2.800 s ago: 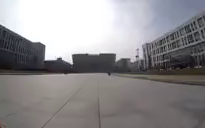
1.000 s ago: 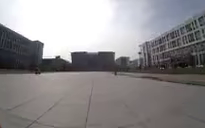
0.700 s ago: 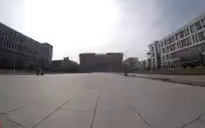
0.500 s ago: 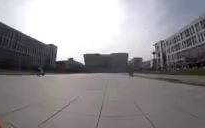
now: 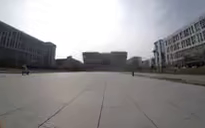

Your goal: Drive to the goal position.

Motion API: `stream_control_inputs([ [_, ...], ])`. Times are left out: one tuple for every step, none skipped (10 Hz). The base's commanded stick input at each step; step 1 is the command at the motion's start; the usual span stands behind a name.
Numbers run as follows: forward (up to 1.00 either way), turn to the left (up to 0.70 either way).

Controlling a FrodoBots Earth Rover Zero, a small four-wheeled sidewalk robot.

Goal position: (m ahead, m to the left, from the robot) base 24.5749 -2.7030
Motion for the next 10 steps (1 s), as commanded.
stream_control_inputs([
  [1.00, 0.00],
  [1.00, 0.00],
  [1.00, 0.00],
  [1.00, 0.00],
  [1.00, 0.00],
  [1.00, 0.00],
  [1.00, 0.00],
  [1.00, 0.00],
  [1.00, 0.00],
  [1.00, 0.00],
])
